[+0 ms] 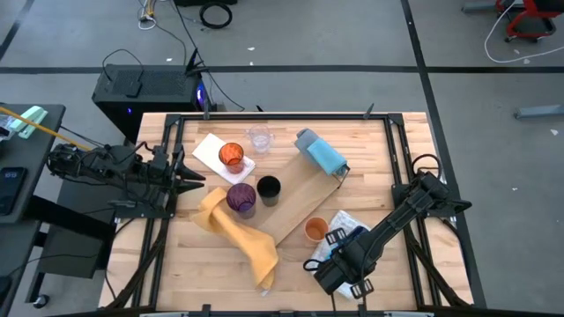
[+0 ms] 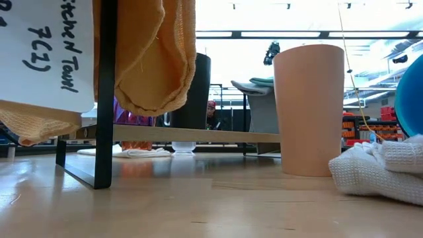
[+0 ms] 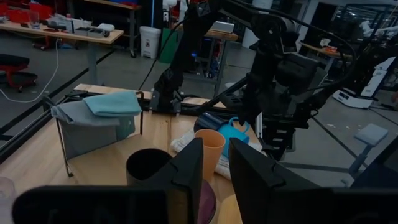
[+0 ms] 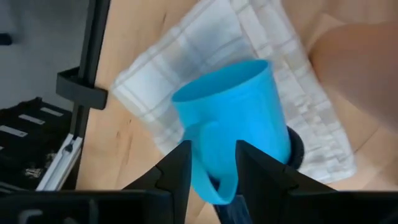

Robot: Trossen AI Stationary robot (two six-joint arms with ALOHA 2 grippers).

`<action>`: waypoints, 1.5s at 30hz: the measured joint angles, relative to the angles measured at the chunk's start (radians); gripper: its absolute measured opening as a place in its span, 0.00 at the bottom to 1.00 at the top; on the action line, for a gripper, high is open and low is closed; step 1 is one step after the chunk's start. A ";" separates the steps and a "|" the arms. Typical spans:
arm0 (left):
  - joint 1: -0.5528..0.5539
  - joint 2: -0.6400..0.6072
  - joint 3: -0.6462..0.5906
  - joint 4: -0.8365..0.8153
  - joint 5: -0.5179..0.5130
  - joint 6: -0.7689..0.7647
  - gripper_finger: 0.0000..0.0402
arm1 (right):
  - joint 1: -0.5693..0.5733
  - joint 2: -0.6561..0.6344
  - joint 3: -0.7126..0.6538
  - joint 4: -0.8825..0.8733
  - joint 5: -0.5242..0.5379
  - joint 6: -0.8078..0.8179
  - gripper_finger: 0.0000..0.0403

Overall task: Stack small to large cups/mugs on shelf
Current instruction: Put the blue mug on the shelf

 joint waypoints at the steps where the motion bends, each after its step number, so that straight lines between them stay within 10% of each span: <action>1: 0.000 0.000 0.000 0.000 0.000 0.000 0.21 | 0.000 0.000 -0.006 0.001 -0.014 -0.001 0.32; 30: 0.000 0.000 0.000 -0.001 0.000 -0.008 0.20 | -0.006 0.000 -0.113 0.062 -0.161 -0.100 0.32; 37: 0.000 0.000 0.000 -0.001 -0.001 -0.008 0.21 | -0.009 0.000 -0.131 0.068 -0.169 -0.106 0.06; 45: 0.000 0.000 0.000 -0.001 -0.001 -0.009 0.20 | -0.016 0.000 -0.129 0.066 -0.121 -0.107 0.03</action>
